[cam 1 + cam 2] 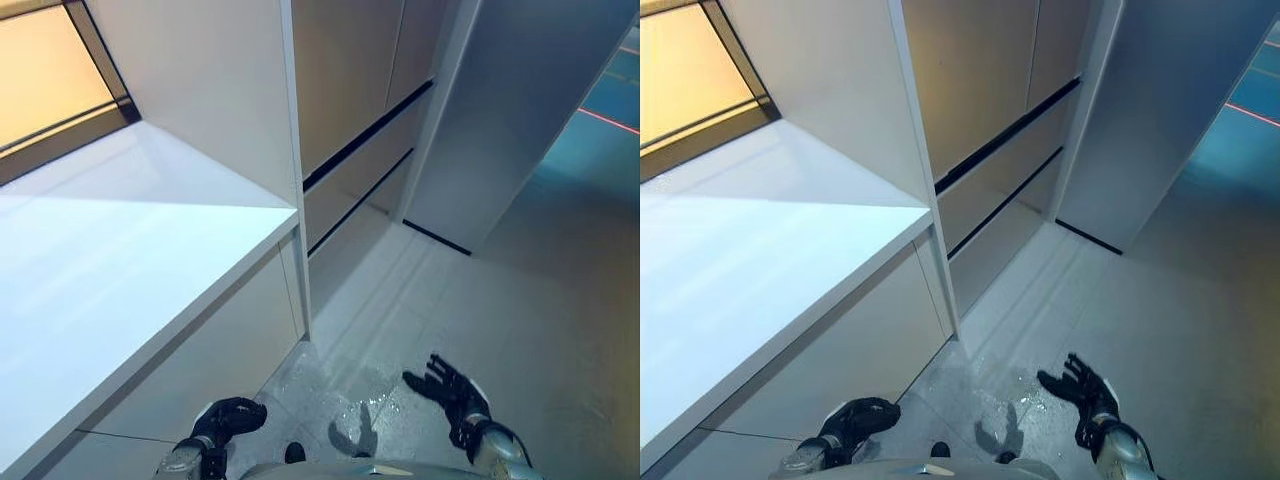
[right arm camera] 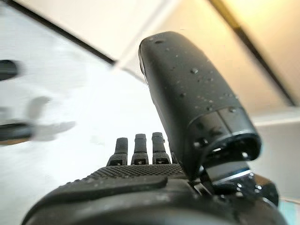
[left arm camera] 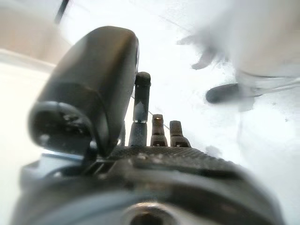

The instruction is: Put drinks into fridge and close the fridge

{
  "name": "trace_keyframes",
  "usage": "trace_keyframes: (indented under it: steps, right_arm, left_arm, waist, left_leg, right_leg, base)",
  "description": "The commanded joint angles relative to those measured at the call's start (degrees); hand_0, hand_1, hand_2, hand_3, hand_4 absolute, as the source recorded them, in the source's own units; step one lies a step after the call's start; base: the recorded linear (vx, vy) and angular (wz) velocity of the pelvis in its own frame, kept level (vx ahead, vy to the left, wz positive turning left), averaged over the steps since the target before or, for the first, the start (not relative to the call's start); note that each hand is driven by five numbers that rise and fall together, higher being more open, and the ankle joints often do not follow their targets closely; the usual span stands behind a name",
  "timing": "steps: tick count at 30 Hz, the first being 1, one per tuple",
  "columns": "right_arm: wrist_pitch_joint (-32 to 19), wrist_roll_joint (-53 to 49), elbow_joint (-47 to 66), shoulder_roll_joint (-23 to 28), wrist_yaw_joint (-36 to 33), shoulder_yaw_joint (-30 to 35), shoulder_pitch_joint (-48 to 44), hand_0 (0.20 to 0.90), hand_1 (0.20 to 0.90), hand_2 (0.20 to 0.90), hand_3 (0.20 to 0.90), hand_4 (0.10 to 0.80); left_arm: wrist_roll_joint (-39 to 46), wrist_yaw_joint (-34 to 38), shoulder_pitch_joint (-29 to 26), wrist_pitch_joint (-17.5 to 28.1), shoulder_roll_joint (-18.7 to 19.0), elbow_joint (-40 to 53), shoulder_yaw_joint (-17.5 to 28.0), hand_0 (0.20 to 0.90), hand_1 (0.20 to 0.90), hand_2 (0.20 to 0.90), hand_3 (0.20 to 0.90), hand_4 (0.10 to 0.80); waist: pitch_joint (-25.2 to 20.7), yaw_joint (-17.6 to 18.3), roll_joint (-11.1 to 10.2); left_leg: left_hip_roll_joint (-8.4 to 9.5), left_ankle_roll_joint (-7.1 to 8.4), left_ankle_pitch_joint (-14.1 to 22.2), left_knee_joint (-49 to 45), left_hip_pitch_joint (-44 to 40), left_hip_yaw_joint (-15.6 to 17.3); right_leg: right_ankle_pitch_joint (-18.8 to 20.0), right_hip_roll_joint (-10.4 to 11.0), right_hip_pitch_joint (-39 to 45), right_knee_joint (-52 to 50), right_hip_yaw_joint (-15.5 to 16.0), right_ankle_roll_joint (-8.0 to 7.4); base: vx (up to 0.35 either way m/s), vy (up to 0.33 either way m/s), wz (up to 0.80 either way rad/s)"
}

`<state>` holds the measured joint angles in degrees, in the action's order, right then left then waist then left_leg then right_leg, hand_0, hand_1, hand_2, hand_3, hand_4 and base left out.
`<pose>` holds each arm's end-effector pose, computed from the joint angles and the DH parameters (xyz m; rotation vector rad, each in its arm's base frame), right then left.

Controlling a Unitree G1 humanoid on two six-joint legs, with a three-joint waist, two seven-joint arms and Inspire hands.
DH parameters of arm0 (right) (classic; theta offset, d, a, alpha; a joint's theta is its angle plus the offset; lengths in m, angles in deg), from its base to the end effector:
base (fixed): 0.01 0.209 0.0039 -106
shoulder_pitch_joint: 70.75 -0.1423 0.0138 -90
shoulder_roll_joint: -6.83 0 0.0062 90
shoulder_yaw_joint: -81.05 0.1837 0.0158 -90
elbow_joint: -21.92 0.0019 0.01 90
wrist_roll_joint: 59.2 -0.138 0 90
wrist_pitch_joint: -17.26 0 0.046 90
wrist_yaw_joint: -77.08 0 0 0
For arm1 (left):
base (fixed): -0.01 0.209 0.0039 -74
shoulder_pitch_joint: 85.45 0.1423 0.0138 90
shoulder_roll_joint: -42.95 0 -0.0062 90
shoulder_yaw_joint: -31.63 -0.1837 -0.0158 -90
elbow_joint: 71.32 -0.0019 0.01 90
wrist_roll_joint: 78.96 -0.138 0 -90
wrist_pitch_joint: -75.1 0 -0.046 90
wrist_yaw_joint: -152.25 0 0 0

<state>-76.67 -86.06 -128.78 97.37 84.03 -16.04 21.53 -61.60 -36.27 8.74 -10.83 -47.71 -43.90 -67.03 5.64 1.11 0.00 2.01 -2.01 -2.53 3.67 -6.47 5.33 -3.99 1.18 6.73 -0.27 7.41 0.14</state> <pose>0.0887 -0.2379 -0.1026 0.1465 0.9848 -0.1902 0.0708 0.2298 -0.1097 -0.0276 1.0834 0.0570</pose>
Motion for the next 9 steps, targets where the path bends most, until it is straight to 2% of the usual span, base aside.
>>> trace_keyframes:
  steps: [1, 5, 9]
  right_arm:
    - [-0.6, 7.9, -5.2, 0.2, 3.5, 0.8, -3.4, 0.900, 0.900, 0.900, 0.900, 0.800]
    - [1.5, 8.7, -9.0, -0.1, 2.8, 1.6, -3.5, 0.900, 0.900, 0.900, 0.900, 0.800]
    - [1.4, 11.4, -10.2, -0.6, 4.0, 2.2, -3.0, 0.900, 0.900, 0.900, 0.900, 0.800]
  left_arm:
    - [1.0, -1.3, -2.3, 3.4, 0.4, -3.8, 1.5, 0.900, 0.900, 0.900, 0.900, 0.800]
    - [1.1, -1.7, -2.2, 3.2, 0.2, -5.7, 2.3, 0.900, 0.900, 0.900, 0.900, 0.800]
    - [1.9, -2.6, -1.4, 4.2, -0.3, -6.9, 2.6, 0.900, 0.900, 0.900, 0.900, 0.800]
  waist:
    - [0.8, -1.6, -0.5]
    - [0.7, -2.0, -0.3]
    - [0.6, -2.0, 0.0]
  left_leg:
    - [1.20, -0.59, 7.4, -4.5, 0.4, 1.7]
    - [1.27, -0.55, 7.3, -4.5, 0.3, 1.1]
    - [1.40, -0.66, 7.2, -4.2, 0.4, 0.6]
  right_leg:
    - [0.7, 0.9, -2.4, -2.3, 3.6, -2.35]
    - [0.5, 0.9, -2.1, -2.3, 4.1, -2.26]
    - [0.3, 0.8, -2.2, -2.4, 4.2, -2.18]
  base:
    - [-0.005, -0.020, 0.07]
    - [-0.013, -0.014, 0.07]
    - [-0.014, -0.001, 0.02]
